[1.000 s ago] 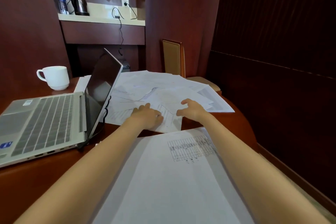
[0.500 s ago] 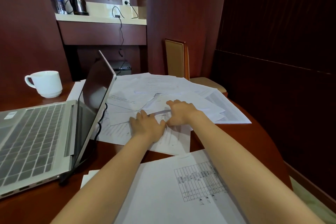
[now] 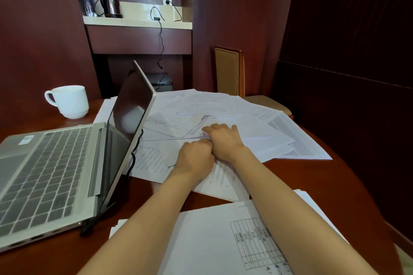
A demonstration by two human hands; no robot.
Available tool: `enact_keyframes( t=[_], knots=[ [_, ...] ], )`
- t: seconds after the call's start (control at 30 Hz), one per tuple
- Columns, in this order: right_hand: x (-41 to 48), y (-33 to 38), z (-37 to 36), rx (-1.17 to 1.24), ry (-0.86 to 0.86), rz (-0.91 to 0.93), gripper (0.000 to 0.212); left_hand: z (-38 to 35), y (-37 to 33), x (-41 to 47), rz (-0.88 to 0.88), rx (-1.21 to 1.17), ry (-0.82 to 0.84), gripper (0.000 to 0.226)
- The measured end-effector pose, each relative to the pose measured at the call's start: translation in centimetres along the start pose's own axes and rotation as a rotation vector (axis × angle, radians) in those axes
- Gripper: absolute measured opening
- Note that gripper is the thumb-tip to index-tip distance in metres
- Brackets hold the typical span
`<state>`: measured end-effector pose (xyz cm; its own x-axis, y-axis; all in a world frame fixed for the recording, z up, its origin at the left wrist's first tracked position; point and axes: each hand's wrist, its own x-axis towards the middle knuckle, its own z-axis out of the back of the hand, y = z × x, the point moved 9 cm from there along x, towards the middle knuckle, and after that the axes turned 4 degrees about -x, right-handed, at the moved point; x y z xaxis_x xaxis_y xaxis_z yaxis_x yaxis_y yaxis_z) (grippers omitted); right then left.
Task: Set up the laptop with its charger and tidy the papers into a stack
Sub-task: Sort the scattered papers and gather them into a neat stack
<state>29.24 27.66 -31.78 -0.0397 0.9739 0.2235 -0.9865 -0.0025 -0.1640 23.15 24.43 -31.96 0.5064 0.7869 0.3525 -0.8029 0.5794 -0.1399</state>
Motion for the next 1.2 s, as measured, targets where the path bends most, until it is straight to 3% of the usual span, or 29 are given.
enact_keyframes(
  t=[0.13,0.27,0.33,0.47,0.63,0.8,0.97,1.07,1.13,1.2],
  knots=[
    [-0.9,-0.3,0.4,-0.020,-0.007,-0.008,0.023,1.4,-0.1,-0.2,-0.023,-0.109,-0.072,0.024],
    [-1.0,0.0,1.0,-0.078,-0.015,0.006,0.021,3.8,3.0,-1.2,0.188,-0.473,-0.308,0.019],
    [-0.9,0.4,1.3,-0.142,-0.001,0.040,0.027,4.3,4.7,-1.6,0.287,-0.507,-0.402,0.015],
    [-1.5,1.0,1.8,-0.248,0.037,0.124,0.024,1.5,6.8,0.5,0.376,-0.319,-0.145,0.029],
    [-2.5,1.0,1.3,-0.202,-0.031,0.121,0.026,0.2,5.7,3.3,0.309,-0.254,0.126,0.044],
    [-2.8,-0.6,1.4,0.002,0.023,0.076,0.028,-0.3,6.0,5.0,0.333,0.053,0.245,0.063],
    [-3.0,-1.9,0.1,0.265,0.055,-0.003,0.039,-0.8,5.6,5.3,0.316,0.196,0.196,0.040],
    [-3.3,-4.4,0.2,0.462,-0.080,-0.178,0.041,-0.7,5.4,5.4,0.269,0.323,0.192,0.030],
    [-3.9,-6.6,0.3,0.739,-0.207,-0.356,0.041,-0.4,5.5,5.6,0.254,0.347,0.187,0.030],
    [-4.5,-8.6,-1.1,1.055,-0.229,-0.591,0.040,0.0,5.3,5.6,0.239,0.363,0.161,0.029]
  ],
)
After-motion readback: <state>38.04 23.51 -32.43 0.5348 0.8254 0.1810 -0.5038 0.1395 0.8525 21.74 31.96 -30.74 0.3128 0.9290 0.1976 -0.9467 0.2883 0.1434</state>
